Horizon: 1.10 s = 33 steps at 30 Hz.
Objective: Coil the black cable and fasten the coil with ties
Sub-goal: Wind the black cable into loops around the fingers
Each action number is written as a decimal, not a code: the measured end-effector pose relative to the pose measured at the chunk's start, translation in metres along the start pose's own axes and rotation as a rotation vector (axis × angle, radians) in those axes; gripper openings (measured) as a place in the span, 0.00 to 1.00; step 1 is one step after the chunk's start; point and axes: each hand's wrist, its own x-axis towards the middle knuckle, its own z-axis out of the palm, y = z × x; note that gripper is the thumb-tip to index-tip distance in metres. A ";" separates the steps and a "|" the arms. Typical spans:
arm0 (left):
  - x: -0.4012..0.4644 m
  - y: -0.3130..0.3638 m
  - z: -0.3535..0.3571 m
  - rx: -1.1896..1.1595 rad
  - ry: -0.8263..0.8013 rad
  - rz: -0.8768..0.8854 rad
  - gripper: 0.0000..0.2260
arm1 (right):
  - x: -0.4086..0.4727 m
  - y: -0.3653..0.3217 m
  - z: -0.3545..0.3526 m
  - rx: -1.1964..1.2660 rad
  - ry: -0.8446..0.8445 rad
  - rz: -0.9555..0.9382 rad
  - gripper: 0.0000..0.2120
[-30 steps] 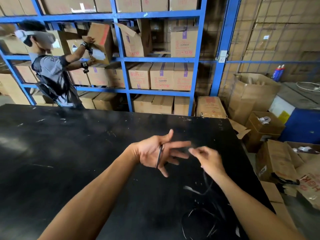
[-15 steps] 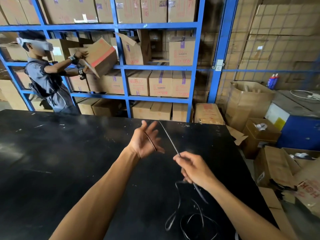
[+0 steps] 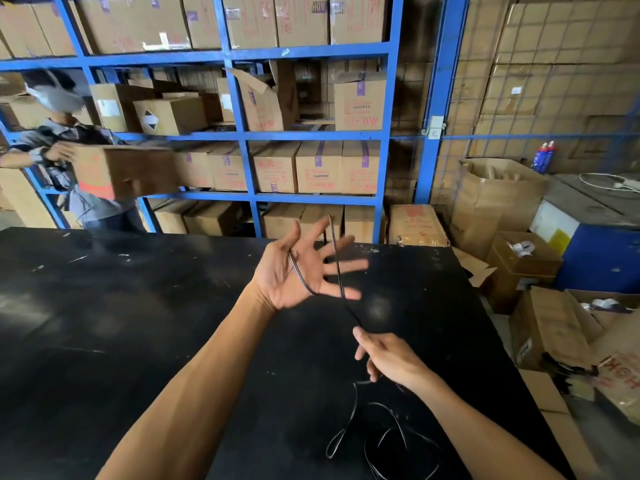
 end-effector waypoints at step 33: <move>0.008 0.022 -0.007 -0.026 0.271 0.245 0.25 | 0.013 0.007 0.009 0.165 0.090 -0.220 0.31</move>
